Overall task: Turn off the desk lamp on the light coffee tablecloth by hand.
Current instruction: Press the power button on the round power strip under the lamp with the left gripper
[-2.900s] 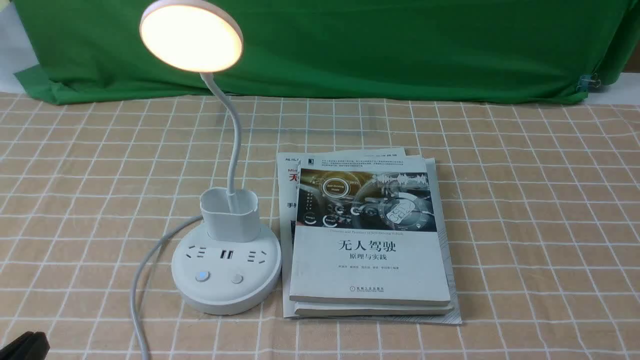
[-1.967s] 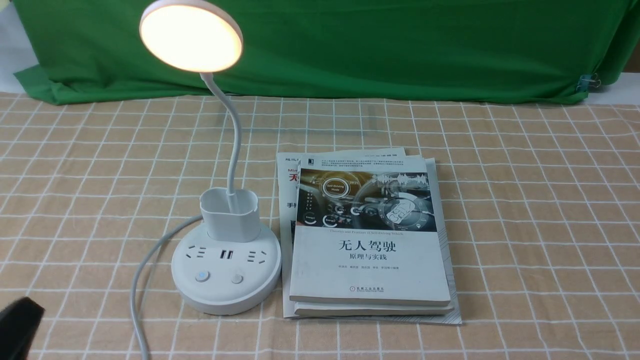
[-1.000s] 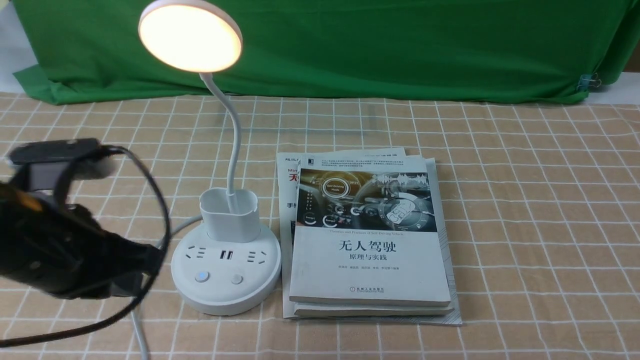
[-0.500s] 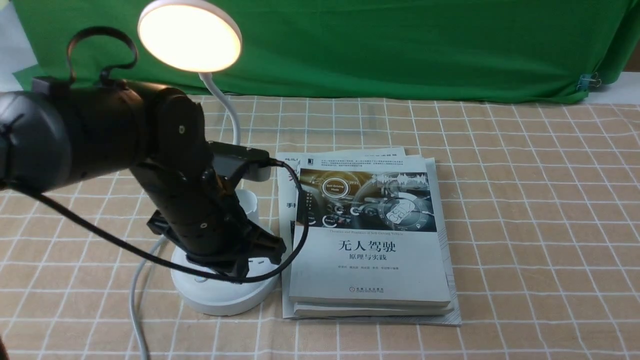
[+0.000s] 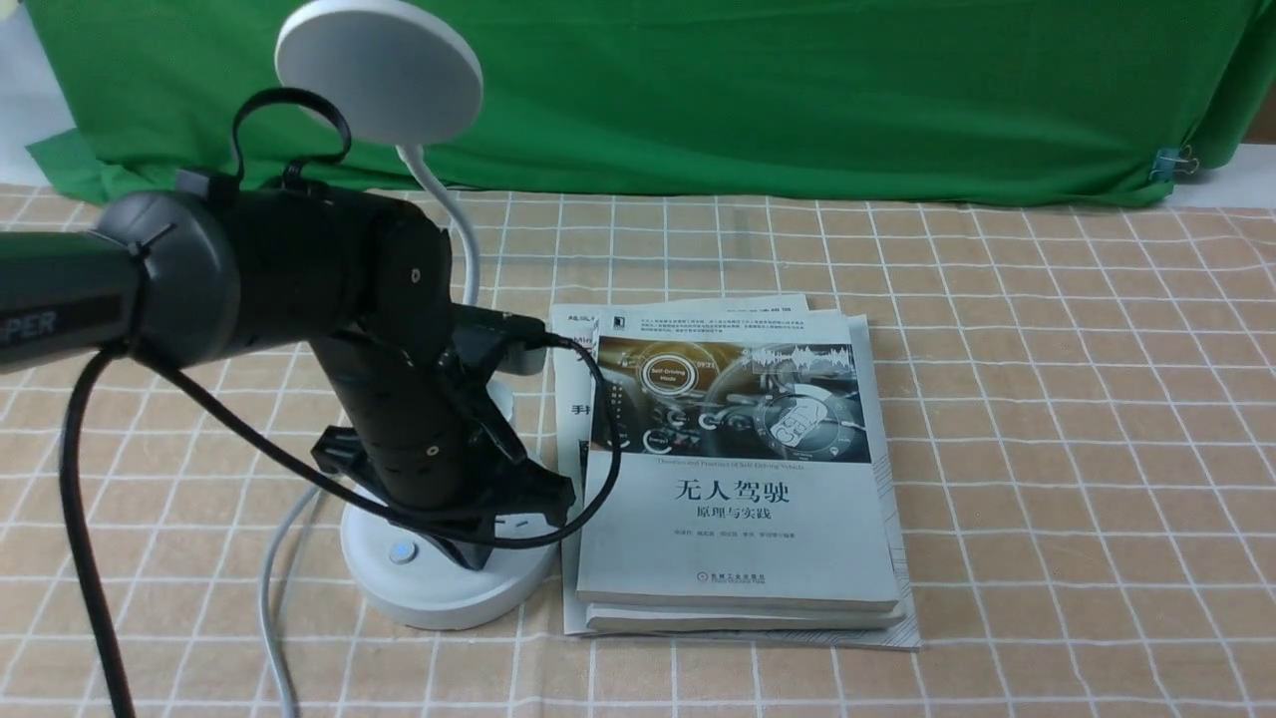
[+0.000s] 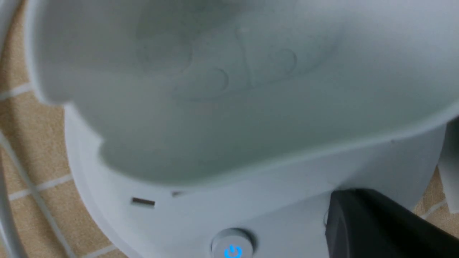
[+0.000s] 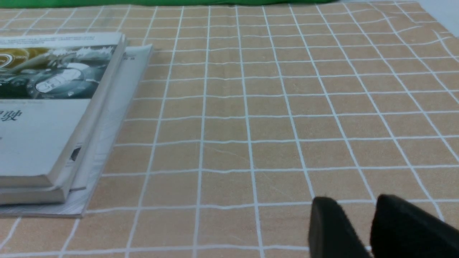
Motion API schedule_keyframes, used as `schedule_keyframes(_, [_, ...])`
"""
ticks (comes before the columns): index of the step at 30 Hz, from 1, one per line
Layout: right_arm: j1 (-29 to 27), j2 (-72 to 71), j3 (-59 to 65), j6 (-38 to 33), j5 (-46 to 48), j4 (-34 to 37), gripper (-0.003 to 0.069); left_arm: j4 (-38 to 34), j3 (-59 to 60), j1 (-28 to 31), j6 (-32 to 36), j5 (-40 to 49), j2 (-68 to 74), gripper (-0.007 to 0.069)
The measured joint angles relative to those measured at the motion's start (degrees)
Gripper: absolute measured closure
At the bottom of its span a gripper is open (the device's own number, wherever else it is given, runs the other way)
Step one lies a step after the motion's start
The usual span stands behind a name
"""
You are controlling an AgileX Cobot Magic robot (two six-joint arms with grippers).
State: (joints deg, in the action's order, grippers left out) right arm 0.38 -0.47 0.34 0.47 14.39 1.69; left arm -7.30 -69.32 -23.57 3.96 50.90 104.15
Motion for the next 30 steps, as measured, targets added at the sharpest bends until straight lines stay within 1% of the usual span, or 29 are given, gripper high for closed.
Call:
schedule_keyframes(9, [0.0, 0.0, 0.0, 0.0, 0.0, 0.0, 0.0416, 1.97, 0.57, 0.0, -1.45, 0.27, -5.05, 0.0629])
schedule_keyframes(19, [0.0, 0.0, 0.0, 0.0, 0.0, 0.0, 0.0416, 1.57, -0.06, 0.0, -1.52, -0.51, 0.36, 0.0629])
schedule_keyframes(30, [0.0, 0.0, 0.0, 0.0, 0.0, 0.0, 0.0416, 1.57, 0.52, 0.0, -1.63, 0.4, -2.23, 0.0629])
